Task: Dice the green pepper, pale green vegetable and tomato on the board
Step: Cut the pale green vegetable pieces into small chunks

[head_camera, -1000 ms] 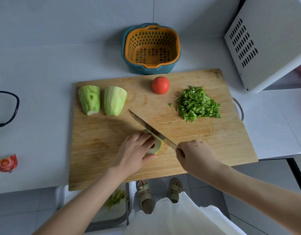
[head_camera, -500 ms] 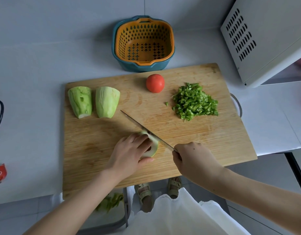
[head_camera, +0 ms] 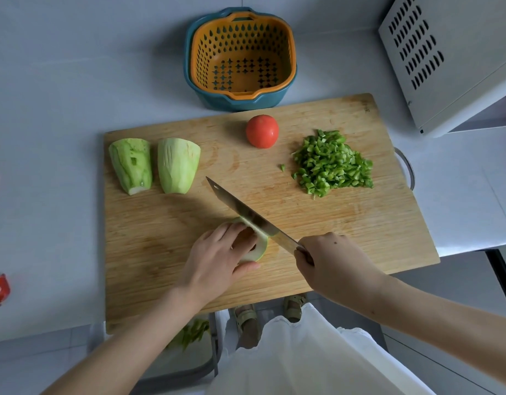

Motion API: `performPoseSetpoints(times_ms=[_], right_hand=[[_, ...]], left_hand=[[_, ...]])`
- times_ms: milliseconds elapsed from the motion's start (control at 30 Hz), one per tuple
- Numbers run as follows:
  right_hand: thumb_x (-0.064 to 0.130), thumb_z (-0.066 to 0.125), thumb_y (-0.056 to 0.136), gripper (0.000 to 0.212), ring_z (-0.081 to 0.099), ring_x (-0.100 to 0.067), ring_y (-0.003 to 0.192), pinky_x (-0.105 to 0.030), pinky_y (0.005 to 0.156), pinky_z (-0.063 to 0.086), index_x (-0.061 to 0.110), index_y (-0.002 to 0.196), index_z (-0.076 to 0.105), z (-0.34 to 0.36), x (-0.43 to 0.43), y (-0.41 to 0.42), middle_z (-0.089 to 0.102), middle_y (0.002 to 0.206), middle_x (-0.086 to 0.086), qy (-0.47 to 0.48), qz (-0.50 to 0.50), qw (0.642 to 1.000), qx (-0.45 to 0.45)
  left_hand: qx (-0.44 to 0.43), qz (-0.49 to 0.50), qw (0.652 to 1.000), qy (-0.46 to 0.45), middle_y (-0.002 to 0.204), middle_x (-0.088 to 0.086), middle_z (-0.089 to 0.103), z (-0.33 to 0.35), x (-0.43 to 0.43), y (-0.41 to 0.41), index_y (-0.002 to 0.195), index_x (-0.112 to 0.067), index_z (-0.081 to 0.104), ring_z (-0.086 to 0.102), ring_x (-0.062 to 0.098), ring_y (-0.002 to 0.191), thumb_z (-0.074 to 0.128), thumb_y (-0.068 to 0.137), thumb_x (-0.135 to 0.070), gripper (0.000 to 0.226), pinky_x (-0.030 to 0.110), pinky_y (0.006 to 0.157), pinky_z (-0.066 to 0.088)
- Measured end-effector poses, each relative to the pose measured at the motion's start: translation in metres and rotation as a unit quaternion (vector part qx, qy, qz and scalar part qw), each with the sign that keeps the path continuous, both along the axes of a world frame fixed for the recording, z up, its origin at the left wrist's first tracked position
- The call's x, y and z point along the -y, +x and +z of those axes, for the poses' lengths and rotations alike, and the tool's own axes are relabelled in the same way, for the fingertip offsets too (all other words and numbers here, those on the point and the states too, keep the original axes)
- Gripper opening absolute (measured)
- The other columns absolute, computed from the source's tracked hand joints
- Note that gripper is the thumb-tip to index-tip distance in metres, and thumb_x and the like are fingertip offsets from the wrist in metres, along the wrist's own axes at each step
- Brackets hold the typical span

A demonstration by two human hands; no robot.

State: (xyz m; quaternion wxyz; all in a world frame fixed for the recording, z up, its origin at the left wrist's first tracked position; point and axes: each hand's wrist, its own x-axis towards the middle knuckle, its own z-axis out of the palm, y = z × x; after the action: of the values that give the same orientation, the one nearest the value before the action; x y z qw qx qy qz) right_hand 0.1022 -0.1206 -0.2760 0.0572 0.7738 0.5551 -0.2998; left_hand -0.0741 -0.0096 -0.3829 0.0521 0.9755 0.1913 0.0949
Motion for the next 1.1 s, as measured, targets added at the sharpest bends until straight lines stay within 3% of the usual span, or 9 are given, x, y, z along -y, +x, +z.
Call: performPoseSetpoints(times_ms=[100,267,500,667,833,967,1033,1100], right_hand=[[0.026,0.033,0.097,0.038,0.032,-0.012,0.045,-0.023,0.042,0.021,0.02,0.059,0.03,0.005,0.0,0.0,0.038,0.055,0.004,-0.007,-0.001,1.0,-0.012],[0.026,0.034,0.097,0.039,0.033,-0.012,0.046,-0.023,0.043,0.023,0.021,0.059,0.03,0.006,-0.001,-0.005,0.038,0.056,0.004,-0.016,0.0,0.999,-0.04],[0.024,0.034,0.097,0.038,0.035,-0.013,0.047,-0.024,0.043,0.024,0.019,0.059,0.033,-0.002,-0.007,-0.012,0.04,0.057,0.002,-0.02,-0.007,0.998,-0.063],[0.022,0.035,0.097,0.037,0.034,-0.012,0.048,-0.024,0.043,0.023,0.02,0.061,0.032,-0.031,-0.011,-0.025,0.039,0.058,0.002,-0.025,-0.022,0.997,-0.067],[0.021,0.04,0.095,0.029,0.037,-0.014,0.049,-0.024,0.043,0.025,0.015,0.066,0.043,-0.051,-0.003,-0.027,0.043,0.058,0.001,0.004,-0.101,0.989,-0.105],[0.019,0.041,0.094,0.033,0.038,-0.017,0.049,-0.025,0.043,0.026,0.017,0.061,0.038,-0.047,-0.01,-0.015,0.041,0.055,0.002,0.033,-0.113,0.99,-0.083],[0.019,0.041,0.094,0.036,0.038,-0.016,0.049,-0.026,0.043,0.028,0.017,0.058,0.037,-0.044,-0.015,-0.008,0.042,0.055,0.001,0.036,-0.123,0.988,-0.086],[0.019,0.04,0.094,0.036,0.037,-0.015,0.049,-0.026,0.043,0.028,0.018,0.058,0.037,-0.042,-0.018,-0.005,0.042,0.056,0.001,0.028,-0.114,0.989,-0.084]], left_hand=[[0.015,0.024,1.0,-0.013,0.102,0.007,0.061,0.0,0.003,-0.002,0.097,-0.016,0.067,0.055,0.019,0.089,0.051,0.081,-0.06,0.049,0.03,0.065,0.052],[0.073,0.096,0.989,-0.09,0.088,0.005,0.056,0.001,0.008,-0.012,0.078,-0.009,0.065,0.053,0.019,0.085,0.061,0.073,-0.061,0.052,0.027,0.071,0.049],[0.086,0.095,0.987,-0.092,0.085,0.003,0.059,-0.003,0.009,-0.013,0.077,-0.009,0.065,0.051,0.018,0.087,0.062,0.074,-0.058,0.049,0.025,0.077,0.046],[0.099,0.111,0.984,-0.098,0.086,0.004,0.059,-0.004,0.011,-0.013,0.078,-0.008,0.065,0.05,0.019,0.087,0.066,0.075,-0.052,0.044,0.027,0.071,0.048],[0.032,0.079,0.992,-0.093,0.103,0.007,0.062,-0.003,0.012,-0.015,0.088,-0.013,0.071,0.048,0.023,0.102,0.075,0.069,-0.045,0.037,0.034,0.074,0.053],[-0.001,0.024,0.998,-0.06,0.109,0.01,0.064,-0.004,0.005,-0.015,0.078,-0.012,0.071,0.046,0.025,0.113,0.083,0.064,-0.031,0.027,0.043,0.092,0.048],[0.006,0.01,0.998,-0.055,0.104,0.007,0.066,-0.002,0.0,-0.014,0.078,-0.012,0.072,0.052,0.024,0.108,0.081,0.066,-0.033,0.026,0.039,0.104,0.034],[0.003,0.039,0.996,-0.083,0.092,0.002,0.068,0.006,-0.003,-0.013,0.079,-0.012,0.071,0.059,0.021,0.094,0.073,0.071,-0.041,0.03,0.037,0.1,0.036]])
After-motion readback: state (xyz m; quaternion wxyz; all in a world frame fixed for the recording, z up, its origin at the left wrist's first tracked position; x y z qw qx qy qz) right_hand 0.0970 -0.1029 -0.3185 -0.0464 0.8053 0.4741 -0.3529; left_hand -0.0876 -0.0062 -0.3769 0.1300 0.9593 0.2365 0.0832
